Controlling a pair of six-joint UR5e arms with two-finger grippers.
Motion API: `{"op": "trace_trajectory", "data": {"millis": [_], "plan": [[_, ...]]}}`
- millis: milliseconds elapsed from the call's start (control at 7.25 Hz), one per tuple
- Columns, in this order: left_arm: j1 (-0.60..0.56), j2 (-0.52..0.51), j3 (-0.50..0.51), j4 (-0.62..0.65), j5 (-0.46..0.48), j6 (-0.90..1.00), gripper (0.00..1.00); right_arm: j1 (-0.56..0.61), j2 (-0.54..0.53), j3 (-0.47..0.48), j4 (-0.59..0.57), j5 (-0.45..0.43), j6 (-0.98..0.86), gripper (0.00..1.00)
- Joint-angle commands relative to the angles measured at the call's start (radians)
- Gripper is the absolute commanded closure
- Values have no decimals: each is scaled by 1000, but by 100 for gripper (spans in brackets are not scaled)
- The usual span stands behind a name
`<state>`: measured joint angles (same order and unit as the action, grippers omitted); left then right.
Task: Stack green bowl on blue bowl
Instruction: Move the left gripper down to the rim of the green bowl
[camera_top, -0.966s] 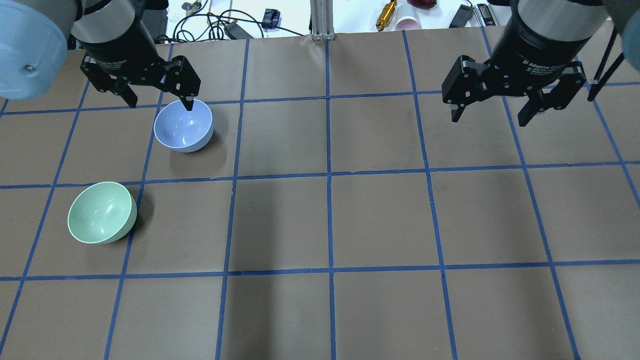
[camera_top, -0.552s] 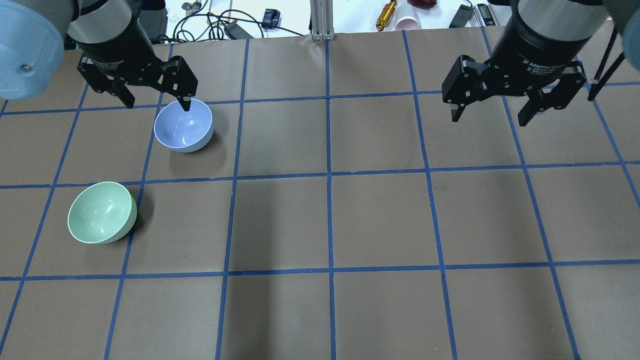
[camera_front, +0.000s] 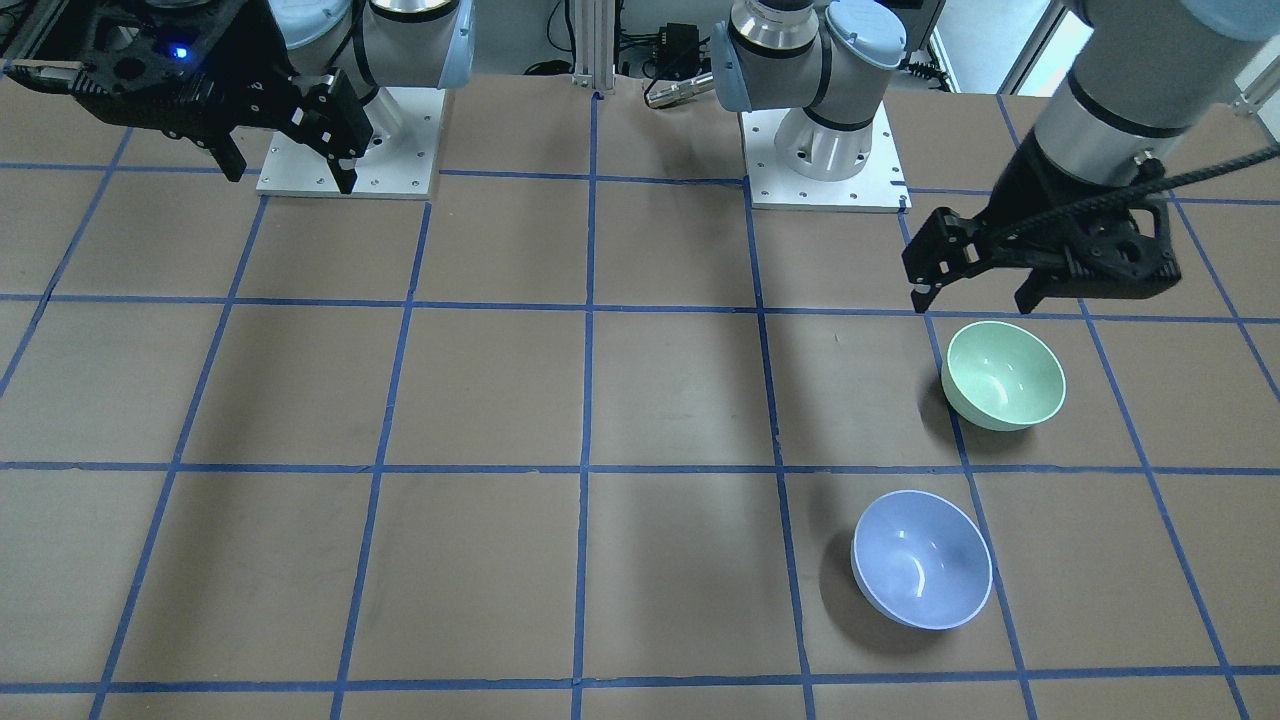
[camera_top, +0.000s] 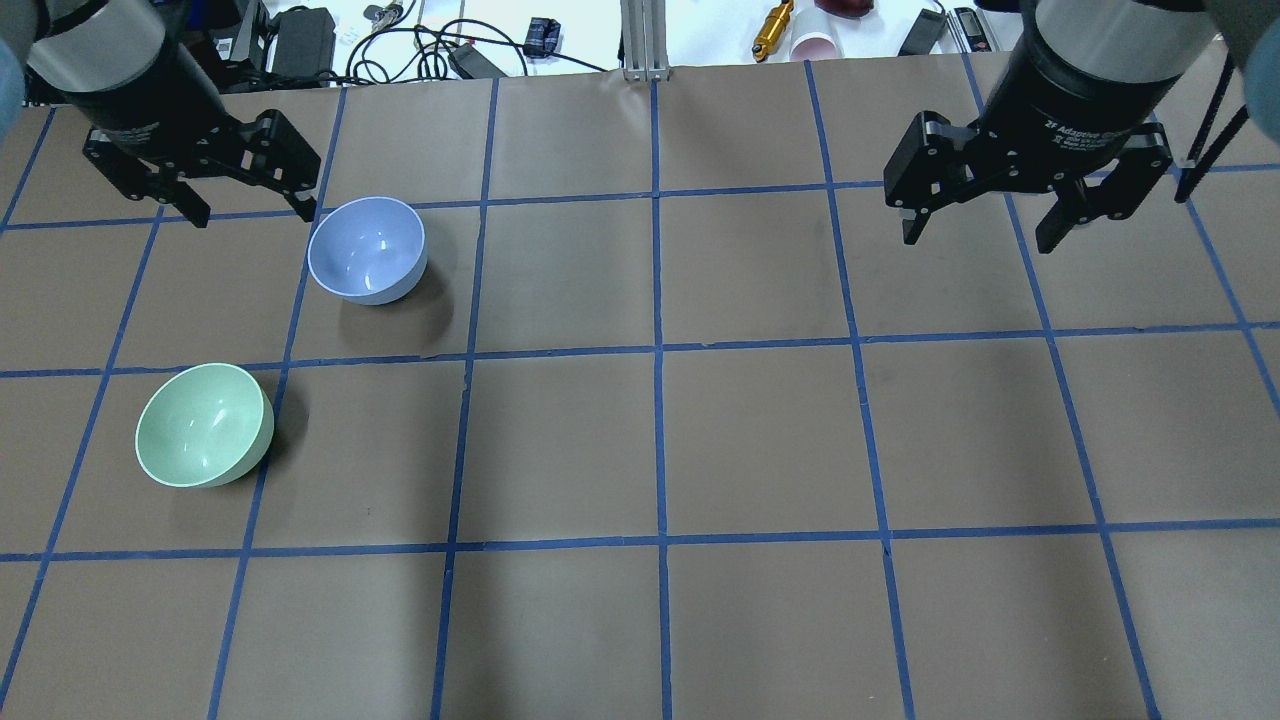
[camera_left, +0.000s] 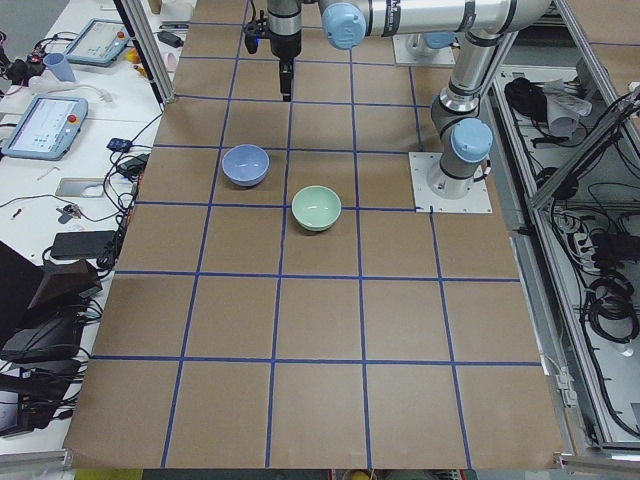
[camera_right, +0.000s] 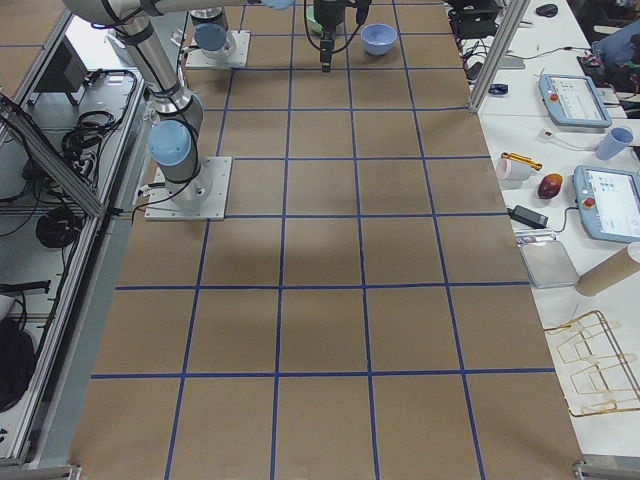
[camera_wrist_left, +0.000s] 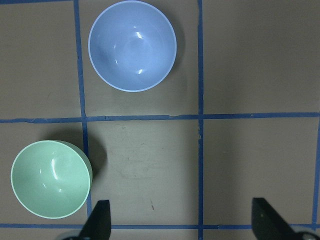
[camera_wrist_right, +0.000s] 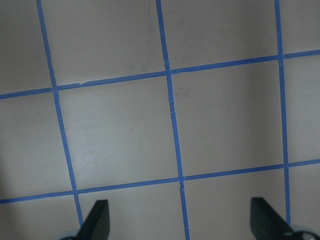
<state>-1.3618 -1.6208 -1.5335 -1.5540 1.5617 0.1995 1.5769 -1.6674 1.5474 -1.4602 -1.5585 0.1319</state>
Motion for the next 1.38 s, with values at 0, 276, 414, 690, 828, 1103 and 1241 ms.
{"op": "trace_trajectory", "data": {"millis": [0,276,414,690,828,1103,1241], "plan": [[142,-2,-60,0,-6,150,0,0,0,-1,0,0,0,0],[248,-7,-109,20,-6,334,0,0,0,-1,1,0,0,0],[348,-22,-129,29,-18,459,0,0,0,-1,0,0,0,0],[453,-39,-222,127,-44,598,0,0,0,-1,1,0,0,0],[472,-62,-312,276,-40,610,0,0,0,-1,1,0,0,0],[478,-121,-417,452,-34,613,0,0,0,0,1,0,0,0],[501,-135,-418,454,-32,635,0,0,0,0,0,0,0,0]]}}
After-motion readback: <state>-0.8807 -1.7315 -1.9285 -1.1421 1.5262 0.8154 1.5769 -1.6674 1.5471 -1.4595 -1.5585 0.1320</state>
